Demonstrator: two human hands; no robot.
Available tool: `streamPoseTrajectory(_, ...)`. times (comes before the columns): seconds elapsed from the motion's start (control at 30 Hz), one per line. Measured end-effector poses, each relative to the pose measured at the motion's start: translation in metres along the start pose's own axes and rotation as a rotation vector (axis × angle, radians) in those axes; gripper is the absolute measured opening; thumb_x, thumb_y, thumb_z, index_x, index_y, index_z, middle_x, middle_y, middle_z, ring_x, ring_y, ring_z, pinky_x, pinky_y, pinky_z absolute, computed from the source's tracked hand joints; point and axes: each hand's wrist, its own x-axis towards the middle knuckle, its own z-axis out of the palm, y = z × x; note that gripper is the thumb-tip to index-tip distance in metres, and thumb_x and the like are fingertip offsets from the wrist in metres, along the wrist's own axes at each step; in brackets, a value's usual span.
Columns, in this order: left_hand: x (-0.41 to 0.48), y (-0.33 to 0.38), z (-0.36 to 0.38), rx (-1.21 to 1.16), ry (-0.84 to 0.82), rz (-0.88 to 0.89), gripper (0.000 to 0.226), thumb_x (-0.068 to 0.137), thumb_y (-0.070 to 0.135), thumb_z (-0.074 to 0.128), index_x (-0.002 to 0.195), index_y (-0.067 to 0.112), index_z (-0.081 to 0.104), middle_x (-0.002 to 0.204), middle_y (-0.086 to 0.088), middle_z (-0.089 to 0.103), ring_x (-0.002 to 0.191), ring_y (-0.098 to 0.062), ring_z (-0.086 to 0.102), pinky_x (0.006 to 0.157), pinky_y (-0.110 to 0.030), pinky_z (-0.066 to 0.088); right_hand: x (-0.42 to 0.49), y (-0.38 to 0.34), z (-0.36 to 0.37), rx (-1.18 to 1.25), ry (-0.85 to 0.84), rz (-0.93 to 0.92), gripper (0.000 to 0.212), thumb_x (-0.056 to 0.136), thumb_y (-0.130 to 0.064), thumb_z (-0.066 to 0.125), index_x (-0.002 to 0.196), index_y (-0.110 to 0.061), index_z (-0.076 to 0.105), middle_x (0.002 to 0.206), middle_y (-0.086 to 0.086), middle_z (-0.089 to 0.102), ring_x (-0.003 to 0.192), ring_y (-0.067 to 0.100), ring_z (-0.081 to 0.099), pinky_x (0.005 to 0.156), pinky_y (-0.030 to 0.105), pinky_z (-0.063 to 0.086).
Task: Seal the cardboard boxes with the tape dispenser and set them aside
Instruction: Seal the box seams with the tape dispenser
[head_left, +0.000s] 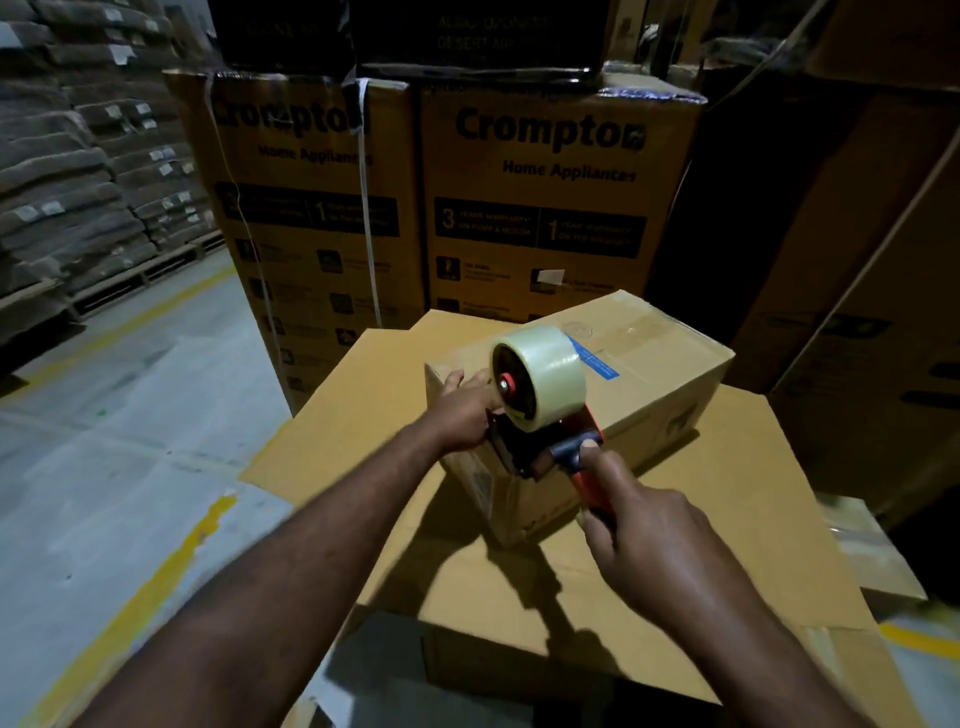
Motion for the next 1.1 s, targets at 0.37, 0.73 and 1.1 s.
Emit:
streamPoseTrajectory(0.37, 0.003, 0.018, -0.018, 0.109, -0.158, -0.040, 0.077, 0.096, 0.064, 0.049, 0.161, 0.033, 0.020, 0.170, 0.002, 0.010, 0.157, -0.021, -0.003, 0.121, -0.059, -0.011, -0.028, 0.023, 0.013, -0.003, 0.012, -0.001, 0.065, 0.102, -0.042, 0.048, 0.147, -0.048, 0.002, 0.085, -0.011, 0.050, 0.066, -0.001, 0.047, 0.053, 0.013, 0.034)
streamPoseTrajectory(0.73, -0.012, 0.041, -0.032, 0.131, -0.257, -0.096, 0.085, 0.096, 0.054, 0.058, 0.162, 0.030, 0.010, 0.171, 0.000, -0.005, 0.156, -0.022, -0.011, 0.121, -0.058, -0.013, -0.049, 0.055, 0.038, 0.104, 0.050, 0.005, 0.068, 0.102, -0.048, 0.044, 0.148, -0.049, -0.005, 0.111, -0.010, 0.061, 0.086, 0.004, 0.051, 0.078, 0.019, 0.045)
streamPoseTrajectory(1.1, 0.007, 0.031, -0.021, 0.239, -0.297, -0.084, 0.102, 0.085, 0.079, 0.050, 0.162, 0.036, 0.000, 0.170, 0.008, -0.012, 0.155, -0.027, -0.014, 0.115, -0.071, -0.012, -0.057, 0.071, 0.050, 0.098, 0.057, 0.021, 0.066, 0.102, -0.048, 0.042, 0.149, -0.045, -0.003, 0.120, -0.008, 0.063, 0.101, 0.007, 0.060, 0.085, 0.021, 0.051)
